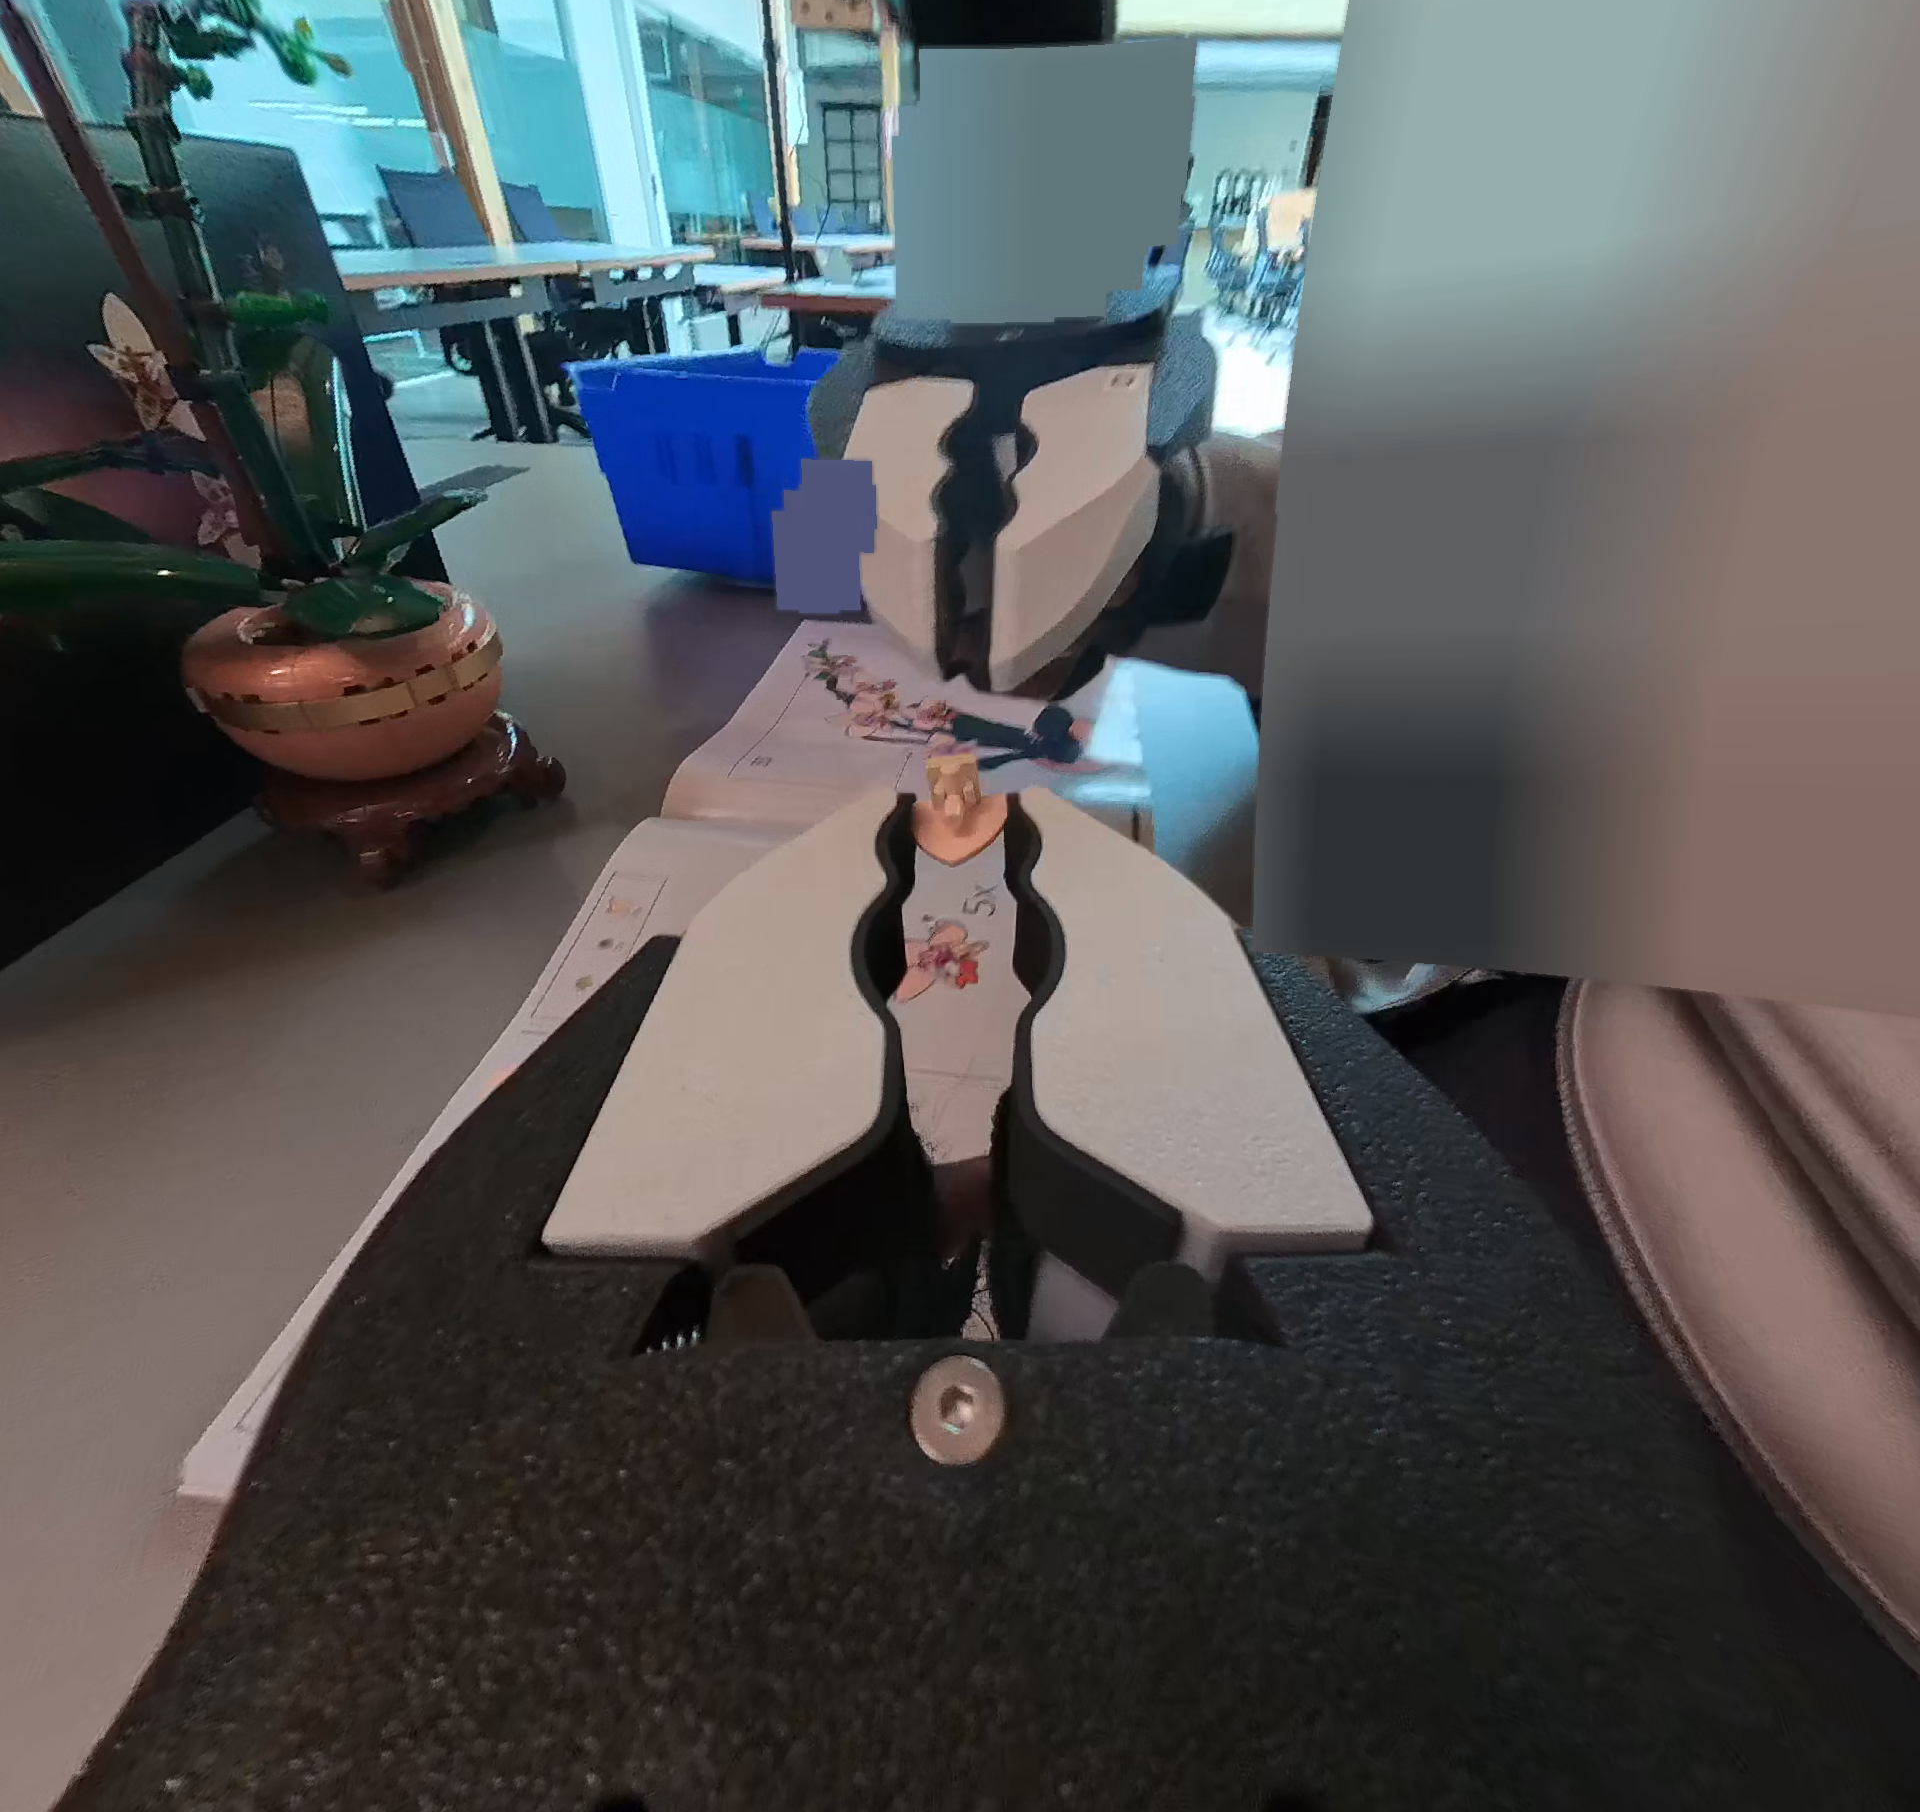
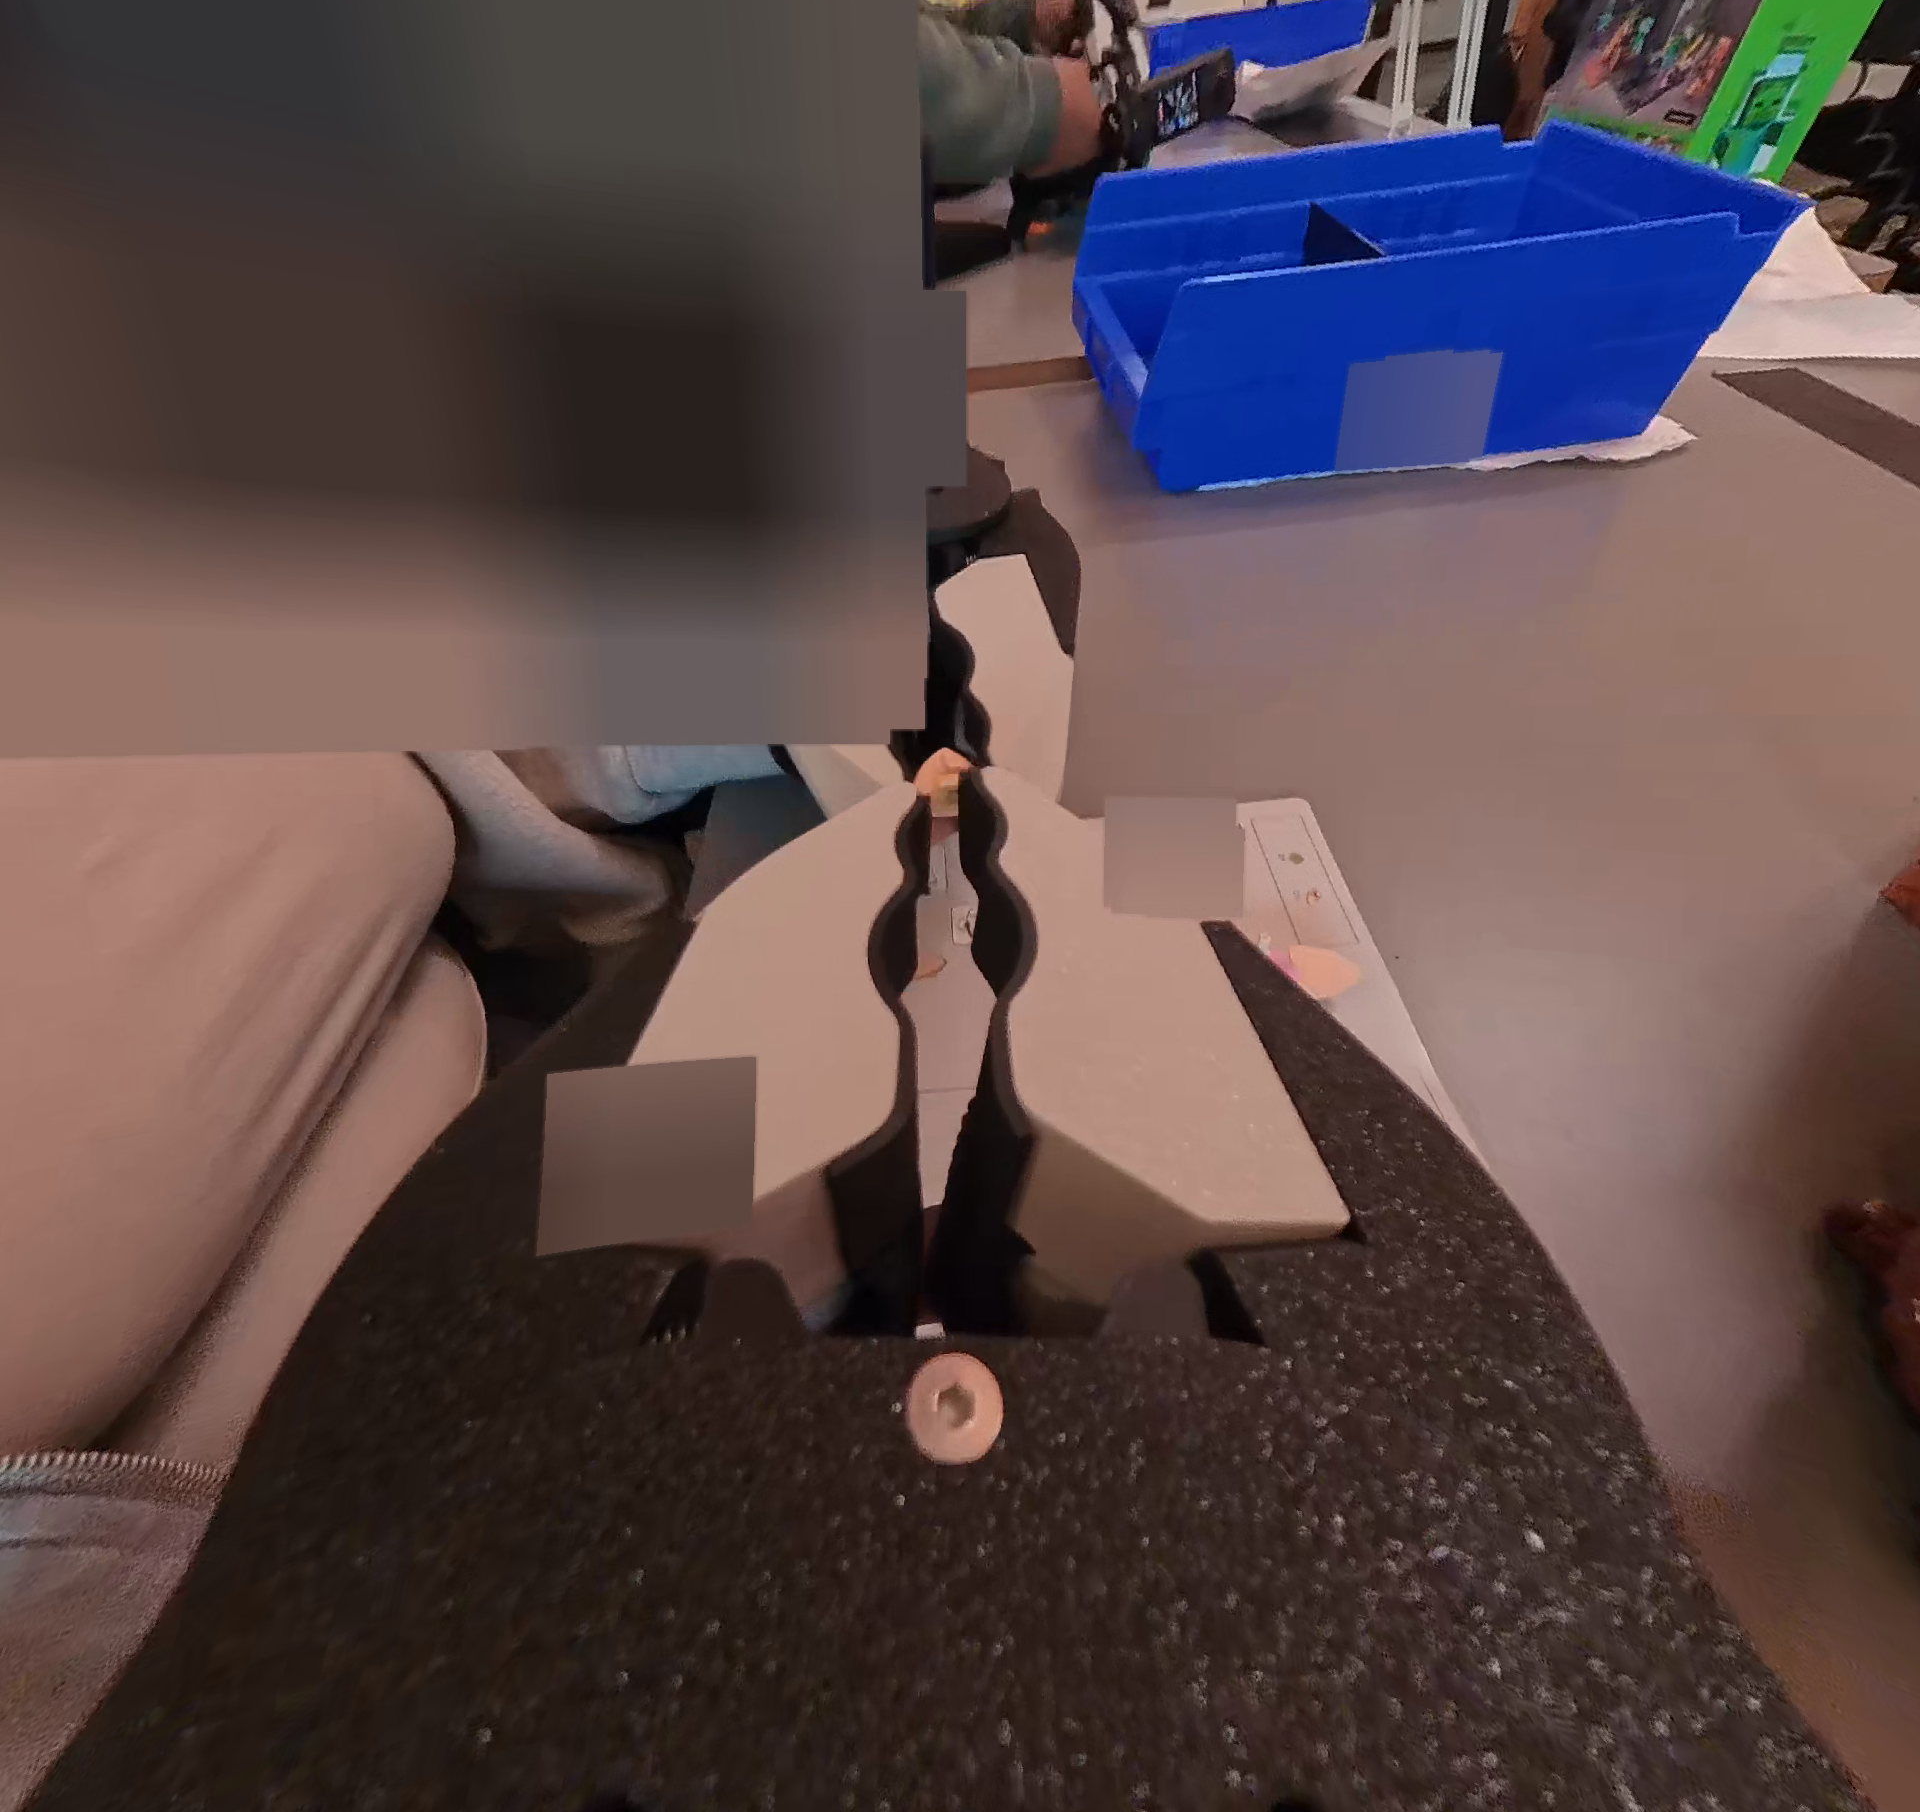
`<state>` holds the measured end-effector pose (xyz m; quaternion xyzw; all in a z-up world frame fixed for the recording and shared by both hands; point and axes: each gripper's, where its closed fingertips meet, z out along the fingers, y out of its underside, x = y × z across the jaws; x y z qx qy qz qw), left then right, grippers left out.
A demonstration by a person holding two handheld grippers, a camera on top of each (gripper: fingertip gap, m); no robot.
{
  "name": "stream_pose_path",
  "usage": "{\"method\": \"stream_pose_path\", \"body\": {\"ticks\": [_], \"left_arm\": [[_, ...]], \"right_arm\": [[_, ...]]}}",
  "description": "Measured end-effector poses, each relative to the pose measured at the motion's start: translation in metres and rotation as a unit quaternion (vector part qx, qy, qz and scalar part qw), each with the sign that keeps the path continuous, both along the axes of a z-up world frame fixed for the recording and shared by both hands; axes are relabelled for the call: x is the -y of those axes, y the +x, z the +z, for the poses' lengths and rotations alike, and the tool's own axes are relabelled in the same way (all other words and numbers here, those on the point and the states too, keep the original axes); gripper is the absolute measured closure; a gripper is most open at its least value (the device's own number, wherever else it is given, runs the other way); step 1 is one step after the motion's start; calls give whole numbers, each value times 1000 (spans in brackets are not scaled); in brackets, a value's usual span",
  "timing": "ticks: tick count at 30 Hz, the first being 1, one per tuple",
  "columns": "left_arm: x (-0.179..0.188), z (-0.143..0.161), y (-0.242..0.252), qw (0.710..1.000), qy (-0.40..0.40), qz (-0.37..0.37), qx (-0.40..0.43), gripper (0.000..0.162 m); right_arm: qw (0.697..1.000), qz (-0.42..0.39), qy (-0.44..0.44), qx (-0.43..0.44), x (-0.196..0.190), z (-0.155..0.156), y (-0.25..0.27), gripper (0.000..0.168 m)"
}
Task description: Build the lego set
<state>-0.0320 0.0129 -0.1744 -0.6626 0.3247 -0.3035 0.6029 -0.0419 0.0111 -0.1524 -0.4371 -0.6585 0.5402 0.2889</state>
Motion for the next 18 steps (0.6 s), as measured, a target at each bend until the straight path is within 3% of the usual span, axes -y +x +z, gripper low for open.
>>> {"method": "stream_pose_path", "body": {"ticks": [1,6,10,13,18], "left_arm": [[-1,-4,0,1000,2,8,-21,146],[-7,-8,-5,997,19,42,-69,146],[-10,8,-12,998,18,55,23,146],[-9,19,-21,995,22,52,83,146],[-2,25,-18,992,14,8,124,146]], "right_arm": [[1000,1,11,4,2,-1,3,163],[1000,-27,14,-9,1,3,18,163],[995,-93,5,-24,-21,-10,26,162],[982,-178,50,-47,-47,-22,27,161],[945,-291,115,-96,-76,-25,33,144]]}}
